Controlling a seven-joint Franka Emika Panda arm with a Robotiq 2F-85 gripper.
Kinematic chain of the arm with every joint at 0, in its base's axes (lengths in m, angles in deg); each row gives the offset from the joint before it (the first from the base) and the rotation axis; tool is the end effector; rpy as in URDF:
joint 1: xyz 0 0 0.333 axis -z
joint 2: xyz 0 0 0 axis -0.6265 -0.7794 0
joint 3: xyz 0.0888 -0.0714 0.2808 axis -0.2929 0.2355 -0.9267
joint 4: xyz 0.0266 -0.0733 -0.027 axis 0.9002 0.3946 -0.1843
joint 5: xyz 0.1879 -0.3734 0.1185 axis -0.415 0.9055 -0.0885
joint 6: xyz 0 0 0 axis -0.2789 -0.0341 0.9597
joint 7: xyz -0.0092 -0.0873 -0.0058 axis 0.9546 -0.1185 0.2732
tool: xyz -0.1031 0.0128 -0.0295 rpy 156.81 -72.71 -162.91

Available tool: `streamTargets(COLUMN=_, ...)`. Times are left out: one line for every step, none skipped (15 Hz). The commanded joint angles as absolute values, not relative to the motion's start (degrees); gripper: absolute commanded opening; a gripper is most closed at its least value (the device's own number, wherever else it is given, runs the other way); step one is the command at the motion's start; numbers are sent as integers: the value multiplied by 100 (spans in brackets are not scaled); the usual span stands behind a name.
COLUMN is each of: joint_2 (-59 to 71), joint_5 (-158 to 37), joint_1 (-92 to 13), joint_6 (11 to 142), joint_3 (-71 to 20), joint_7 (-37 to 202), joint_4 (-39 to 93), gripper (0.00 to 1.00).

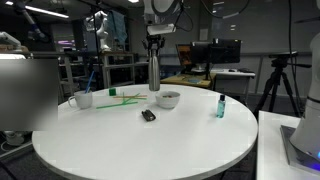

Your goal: Move the silver flask from the left to the right

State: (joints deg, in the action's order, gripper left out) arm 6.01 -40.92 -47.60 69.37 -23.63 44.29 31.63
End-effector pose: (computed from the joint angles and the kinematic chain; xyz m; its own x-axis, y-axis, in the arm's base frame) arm 0.7005 0.0305 0.4311 0.8252 -0.3918 0.4070 -0.4823 -0.8637 0.1464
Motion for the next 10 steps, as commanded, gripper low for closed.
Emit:
streamTargets(joint_2=601, joint_5=-4001, joint_1=-4719, joint_6=6831, joint_3=-2365, joint_7=4260, joint_4=2709, gripper=23)
streamTargets(joint_2=624, joint_5=-3985, joint_1=-4709, joint_6=6849, joint_3=-2345, joint_7=4219, joint_4=2648, gripper=23)
streamTargets(joint_2=636, joint_5=-3984, joint_1=-4697, joint_6=6861, joint_3=-2330, joint_7=4189, joint_4=2591, gripper=23)
streamTargets(joint_2=662, joint_5=-3973, joint_1=-4682, joint_6=6875, joint_3=-2302, joint_7=4135, joint_4=2555, gripper=23)
streamTargets(joint_2=688, joint_5=-3947, joint_1=-4662, joint_6=6888, joint_3=-2260, joint_7=4056, joint_4=2532, gripper=23)
streamTargets(joint_2=709, joint_5=-3948, joint_1=-4634, joint_6=6881, joint_3=-2225, joint_7=3992, joint_4=2513, gripper=23)
streamTargets(joint_2=714, joint_5=-3925, joint_1=-4610, joint_6=6878, joint_3=-2184, joint_7=3922, joint_4=2492, gripper=23)
streamTargets(joint_2=743, joint_5=-3922, joint_1=-4569, joint_6=6876, joint_3=-2148, joint_7=3865, joint_4=2500, gripper=23)
streamTargets(joint_2=762, joint_5=-3918, joint_1=-4533, joint_6=6879, joint_3=-2115, joint_7=3807, joint_4=2514, gripper=23)
streamTargets(joint_2=780, joint_5=-3902, joint_1=-4493, joint_6=6886, joint_3=-2087, joint_7=3739, joint_4=2534, gripper=23)
